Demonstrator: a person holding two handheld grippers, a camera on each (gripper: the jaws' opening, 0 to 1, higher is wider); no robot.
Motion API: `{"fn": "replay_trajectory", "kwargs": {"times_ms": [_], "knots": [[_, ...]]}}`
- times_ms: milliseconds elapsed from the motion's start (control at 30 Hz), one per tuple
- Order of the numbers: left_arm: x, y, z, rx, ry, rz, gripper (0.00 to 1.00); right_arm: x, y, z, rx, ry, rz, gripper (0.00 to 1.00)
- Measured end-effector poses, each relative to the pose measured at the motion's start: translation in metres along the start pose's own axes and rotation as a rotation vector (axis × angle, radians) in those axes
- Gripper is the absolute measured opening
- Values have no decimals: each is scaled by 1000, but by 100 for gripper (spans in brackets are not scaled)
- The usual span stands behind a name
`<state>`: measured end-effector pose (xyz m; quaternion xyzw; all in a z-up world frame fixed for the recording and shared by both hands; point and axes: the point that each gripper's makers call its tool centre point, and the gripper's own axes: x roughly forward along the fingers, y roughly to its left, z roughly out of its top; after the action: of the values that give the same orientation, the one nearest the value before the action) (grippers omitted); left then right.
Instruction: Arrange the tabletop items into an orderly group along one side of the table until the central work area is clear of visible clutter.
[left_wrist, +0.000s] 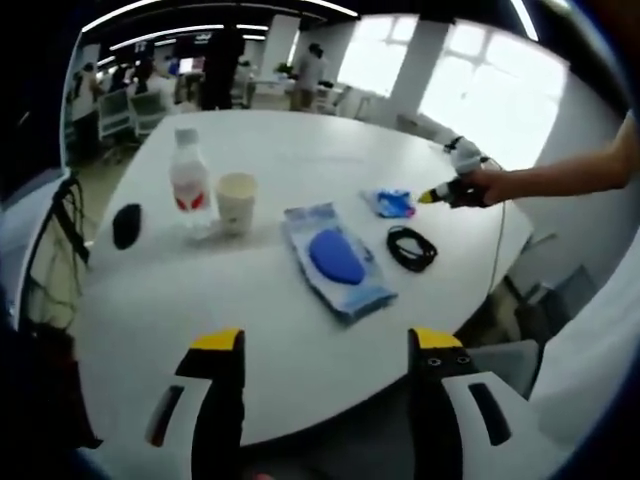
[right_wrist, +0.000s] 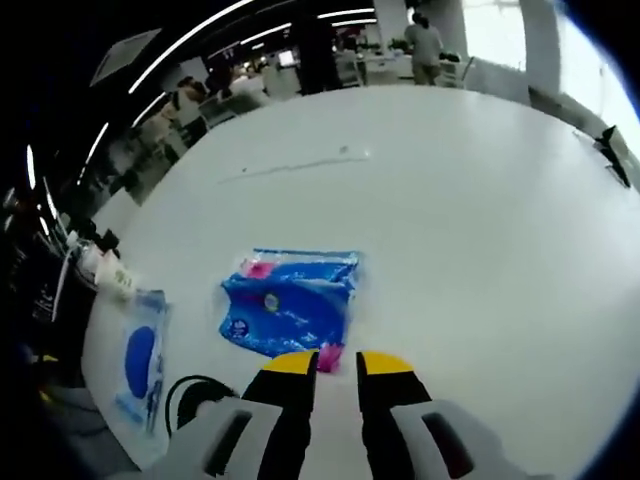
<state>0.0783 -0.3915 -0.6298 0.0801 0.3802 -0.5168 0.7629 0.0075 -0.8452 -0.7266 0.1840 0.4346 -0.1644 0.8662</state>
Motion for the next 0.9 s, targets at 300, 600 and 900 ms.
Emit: {"fn": "replay_trajectory", "kwargs": {"times_ms": [300, 600, 900], "knots": [[6, -16, -2, -36, -16, -20, 65, -3, 35, -4, -130, 12, 76, 21], [13, -21, -9, -72, -9, -43, 64, -12, 62, -4, -204, 4, 140, 25], [15, -27, -9, -125, -23, -67, 64, -14, 89, -6, -314, 34, 200, 26]]}}
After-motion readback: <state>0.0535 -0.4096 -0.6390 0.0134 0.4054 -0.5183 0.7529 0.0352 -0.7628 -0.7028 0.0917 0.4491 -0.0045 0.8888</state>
